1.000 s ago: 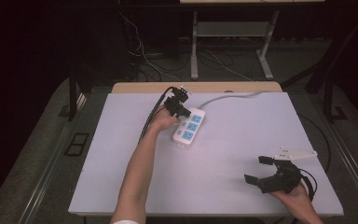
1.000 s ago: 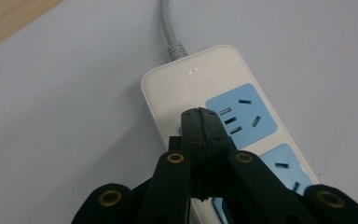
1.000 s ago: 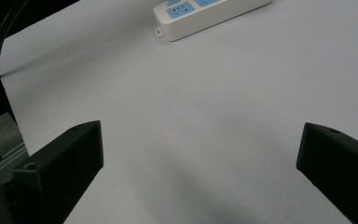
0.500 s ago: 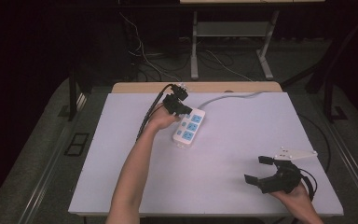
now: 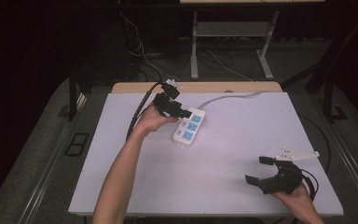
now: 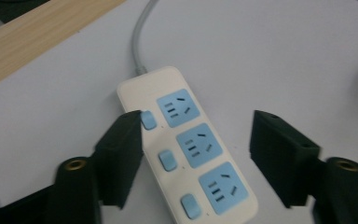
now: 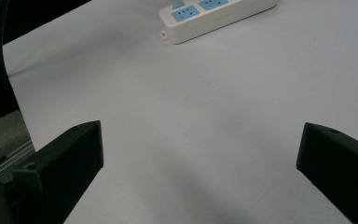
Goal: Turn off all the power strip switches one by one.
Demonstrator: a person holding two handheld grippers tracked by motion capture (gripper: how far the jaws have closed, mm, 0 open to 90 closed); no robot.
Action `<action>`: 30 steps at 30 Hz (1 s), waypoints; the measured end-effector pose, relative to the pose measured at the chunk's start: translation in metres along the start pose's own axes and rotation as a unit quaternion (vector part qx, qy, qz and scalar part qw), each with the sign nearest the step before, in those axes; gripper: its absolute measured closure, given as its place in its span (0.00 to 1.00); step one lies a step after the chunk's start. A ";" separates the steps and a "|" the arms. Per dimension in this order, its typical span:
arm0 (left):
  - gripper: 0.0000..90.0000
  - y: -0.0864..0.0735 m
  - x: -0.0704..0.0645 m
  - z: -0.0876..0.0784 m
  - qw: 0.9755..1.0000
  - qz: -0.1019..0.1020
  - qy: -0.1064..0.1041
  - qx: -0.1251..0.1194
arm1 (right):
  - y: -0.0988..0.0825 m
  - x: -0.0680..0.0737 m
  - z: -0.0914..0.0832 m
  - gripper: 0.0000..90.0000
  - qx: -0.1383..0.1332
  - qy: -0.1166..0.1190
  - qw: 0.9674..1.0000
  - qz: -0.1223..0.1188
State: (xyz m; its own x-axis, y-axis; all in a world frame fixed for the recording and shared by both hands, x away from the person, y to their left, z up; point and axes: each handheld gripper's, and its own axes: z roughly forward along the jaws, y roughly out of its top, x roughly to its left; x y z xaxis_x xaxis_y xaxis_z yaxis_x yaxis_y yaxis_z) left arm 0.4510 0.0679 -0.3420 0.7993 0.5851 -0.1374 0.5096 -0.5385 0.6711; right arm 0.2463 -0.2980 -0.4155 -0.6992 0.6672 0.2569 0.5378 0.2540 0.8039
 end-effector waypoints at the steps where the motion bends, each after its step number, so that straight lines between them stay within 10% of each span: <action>1: 0.26 -0.001 0.000 -0.002 1.000 -0.001 -0.002 0.001 | 0.000 0.000 -0.001 0.00 -0.002 0.000 1.000 0.002; 6: 0.00 -0.008 -0.004 -0.013 1.000 -0.013 -0.010 0.002 | 0.000 0.000 -0.001 0.00 -0.003 0.001 1.000 0.004; 30: 0.00 -0.092 -0.021 -0.079 0.992 -0.059 0.039 -0.100 | 0.001 0.004 0.003 0.00 0.001 0.001 1.000 -0.001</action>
State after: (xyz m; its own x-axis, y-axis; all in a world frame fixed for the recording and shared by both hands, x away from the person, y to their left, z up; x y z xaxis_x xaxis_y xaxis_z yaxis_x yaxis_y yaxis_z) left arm 0.3616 0.1530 -0.3434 0.7068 0.6861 -0.1722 0.5186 -0.3370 0.7858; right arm 0.2450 -0.2929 -0.4151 -0.7018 0.6647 0.2562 0.5365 0.2565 0.8040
